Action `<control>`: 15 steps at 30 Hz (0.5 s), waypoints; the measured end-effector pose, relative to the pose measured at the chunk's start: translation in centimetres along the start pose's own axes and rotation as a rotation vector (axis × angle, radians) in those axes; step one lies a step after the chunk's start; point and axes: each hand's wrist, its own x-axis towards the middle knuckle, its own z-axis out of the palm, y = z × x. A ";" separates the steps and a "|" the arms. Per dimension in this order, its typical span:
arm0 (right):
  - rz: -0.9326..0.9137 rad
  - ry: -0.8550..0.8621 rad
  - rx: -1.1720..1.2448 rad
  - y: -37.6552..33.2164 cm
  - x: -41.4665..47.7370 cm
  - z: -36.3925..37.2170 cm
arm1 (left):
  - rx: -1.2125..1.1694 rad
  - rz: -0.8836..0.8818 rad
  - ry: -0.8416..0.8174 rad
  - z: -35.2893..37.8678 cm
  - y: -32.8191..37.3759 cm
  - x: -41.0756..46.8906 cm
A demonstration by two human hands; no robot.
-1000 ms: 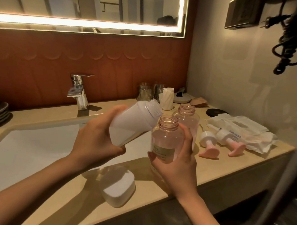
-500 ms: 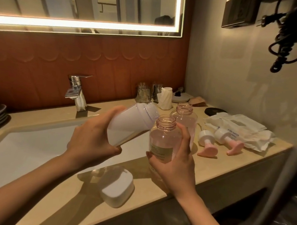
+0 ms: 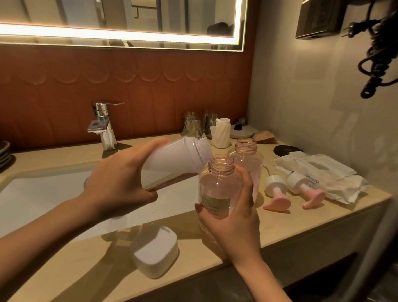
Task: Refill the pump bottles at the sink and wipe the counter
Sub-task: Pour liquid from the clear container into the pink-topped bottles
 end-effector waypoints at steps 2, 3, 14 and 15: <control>-0.002 0.001 0.006 0.0 0.0 0.0 | 0.018 0.008 -0.008 -0.2 0.1 0.1; -0.003 0.002 0.008 0.0 0.0 0.0 | 0.029 0.011 -0.010 -0.3 0.1 0.1; -0.017 0.002 0.010 0.2 0.2 0.1 | 0.132 0.080 -0.012 -0.8 0.0 0.6; -0.019 0.002 0.012 0.3 0.2 0.0 | 0.135 0.081 -0.011 -0.8 0.1 0.6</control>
